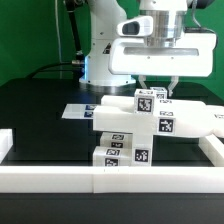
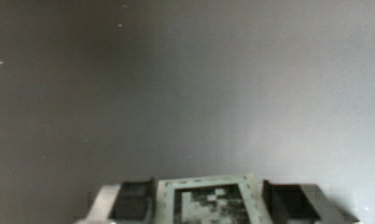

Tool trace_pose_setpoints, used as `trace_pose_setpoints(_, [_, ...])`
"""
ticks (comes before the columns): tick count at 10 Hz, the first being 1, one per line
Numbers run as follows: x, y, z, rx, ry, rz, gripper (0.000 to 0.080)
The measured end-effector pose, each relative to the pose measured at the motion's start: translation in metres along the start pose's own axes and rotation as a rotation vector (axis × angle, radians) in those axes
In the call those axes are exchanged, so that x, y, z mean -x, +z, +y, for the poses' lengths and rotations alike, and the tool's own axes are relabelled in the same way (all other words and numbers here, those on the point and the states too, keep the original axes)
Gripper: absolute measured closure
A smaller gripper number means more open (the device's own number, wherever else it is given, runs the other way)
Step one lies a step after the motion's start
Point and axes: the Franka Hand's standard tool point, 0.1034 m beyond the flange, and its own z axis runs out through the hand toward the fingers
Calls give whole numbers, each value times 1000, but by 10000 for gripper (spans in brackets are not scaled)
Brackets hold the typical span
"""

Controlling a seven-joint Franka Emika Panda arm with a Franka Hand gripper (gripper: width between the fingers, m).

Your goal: Assemble chair

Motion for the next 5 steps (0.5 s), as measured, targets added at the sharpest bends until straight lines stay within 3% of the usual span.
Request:
trace_pose_setpoints(2, [-2, -2, 2, 0, -23, -4, 515])
trace_pose_setpoints(5, [-52, -43, 22, -11, -105, -21, 515])
